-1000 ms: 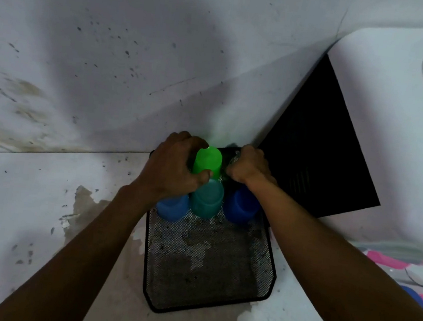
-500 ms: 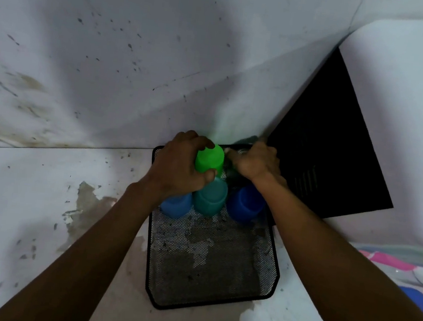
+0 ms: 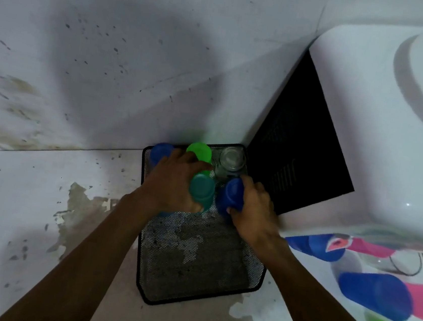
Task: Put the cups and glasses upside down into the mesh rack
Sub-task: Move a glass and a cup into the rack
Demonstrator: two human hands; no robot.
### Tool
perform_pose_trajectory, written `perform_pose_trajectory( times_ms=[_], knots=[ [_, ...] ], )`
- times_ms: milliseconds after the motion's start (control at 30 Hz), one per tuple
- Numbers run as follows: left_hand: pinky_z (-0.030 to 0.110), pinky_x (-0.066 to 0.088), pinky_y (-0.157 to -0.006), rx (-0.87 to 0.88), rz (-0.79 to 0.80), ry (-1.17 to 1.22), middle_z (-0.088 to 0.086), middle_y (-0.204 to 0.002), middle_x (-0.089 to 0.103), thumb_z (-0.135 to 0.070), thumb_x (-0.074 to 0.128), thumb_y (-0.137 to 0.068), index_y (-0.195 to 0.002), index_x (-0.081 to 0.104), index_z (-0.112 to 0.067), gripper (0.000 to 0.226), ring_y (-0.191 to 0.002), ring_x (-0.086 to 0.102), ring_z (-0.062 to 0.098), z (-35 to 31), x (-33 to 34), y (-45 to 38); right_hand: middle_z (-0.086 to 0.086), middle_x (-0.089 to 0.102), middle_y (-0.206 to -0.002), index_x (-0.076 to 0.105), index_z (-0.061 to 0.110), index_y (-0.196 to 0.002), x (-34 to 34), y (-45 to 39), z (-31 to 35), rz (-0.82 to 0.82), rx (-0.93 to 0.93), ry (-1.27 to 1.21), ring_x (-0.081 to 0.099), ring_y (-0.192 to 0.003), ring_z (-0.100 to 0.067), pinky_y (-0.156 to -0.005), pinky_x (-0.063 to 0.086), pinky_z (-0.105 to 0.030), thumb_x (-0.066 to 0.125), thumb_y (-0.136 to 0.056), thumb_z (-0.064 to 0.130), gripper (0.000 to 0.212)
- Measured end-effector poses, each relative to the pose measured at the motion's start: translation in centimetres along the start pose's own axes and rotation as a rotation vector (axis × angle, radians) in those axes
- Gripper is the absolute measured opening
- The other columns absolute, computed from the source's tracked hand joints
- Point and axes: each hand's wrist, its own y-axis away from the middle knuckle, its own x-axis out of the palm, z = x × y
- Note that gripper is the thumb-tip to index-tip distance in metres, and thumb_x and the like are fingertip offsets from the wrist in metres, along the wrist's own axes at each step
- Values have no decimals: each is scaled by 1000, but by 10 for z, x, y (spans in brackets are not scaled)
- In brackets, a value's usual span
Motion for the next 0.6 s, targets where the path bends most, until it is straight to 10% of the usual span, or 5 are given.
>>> perform_pose_trajectory(
  times_ms=[200, 600],
  knots=[
    [40, 38, -95, -13, 48, -107, 3, -126, 54, -30, 77, -68, -135, 46, -30, 74, -117, 41, 27, -3, 13, -2, -13, 50, -128, 38, 21, -133, 1, -10, 4, -33, -16, -59, 55, -115, -35, -92, 52, -46, 75, -75, 12, 69],
    [43, 34, -97, -52, -30, -252, 8, -133, 49, -41, 76, -64, -144, 33, -26, 92, -123, 39, 31, -29, 4, 17, -12, 32, -141, 12, 25, -148, -2, 35, -6, -29, -113, -47, 44, -125, -34, -98, 47, -48, 79, -71, 27, 102]
  ],
)
